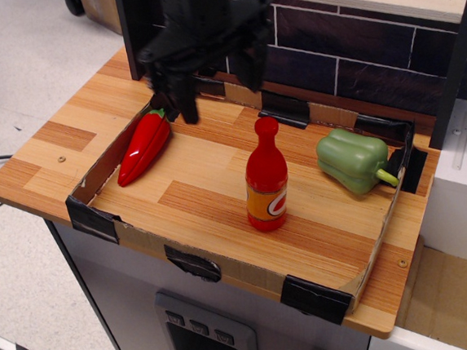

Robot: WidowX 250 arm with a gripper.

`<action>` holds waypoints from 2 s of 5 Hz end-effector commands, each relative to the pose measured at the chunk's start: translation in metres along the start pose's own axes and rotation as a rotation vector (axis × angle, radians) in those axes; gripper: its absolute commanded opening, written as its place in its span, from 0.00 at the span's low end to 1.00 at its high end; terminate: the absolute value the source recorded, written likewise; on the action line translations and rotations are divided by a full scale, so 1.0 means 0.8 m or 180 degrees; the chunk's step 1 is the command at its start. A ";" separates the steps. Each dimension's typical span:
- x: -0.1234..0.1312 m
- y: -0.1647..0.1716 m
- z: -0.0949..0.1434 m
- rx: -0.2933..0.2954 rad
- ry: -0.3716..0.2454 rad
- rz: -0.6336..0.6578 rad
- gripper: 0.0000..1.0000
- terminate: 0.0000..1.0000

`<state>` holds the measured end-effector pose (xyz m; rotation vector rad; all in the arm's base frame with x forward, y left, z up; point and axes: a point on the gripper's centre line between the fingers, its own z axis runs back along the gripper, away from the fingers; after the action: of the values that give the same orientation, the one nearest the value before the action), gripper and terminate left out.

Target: Topple hot sauce bottle

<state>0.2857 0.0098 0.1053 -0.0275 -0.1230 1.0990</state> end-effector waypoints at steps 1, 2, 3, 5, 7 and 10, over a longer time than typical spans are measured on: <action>-0.032 -0.025 0.005 -0.0054 0.0175 0.0316 1.00 0.00; -0.046 -0.024 -0.002 -0.0060 -0.0077 0.0250 1.00 0.00; -0.052 -0.023 -0.010 -0.0022 -0.0087 0.0192 0.00 0.00; -0.047 -0.024 -0.008 -0.0109 -0.0294 0.0123 0.00 0.00; -0.032 -0.017 0.002 -0.0035 -0.0151 0.0142 0.00 0.00; -0.002 0.000 -0.017 0.0060 0.1386 0.0172 0.00 0.00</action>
<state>0.2757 0.0002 0.0852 -0.2385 0.3233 1.1285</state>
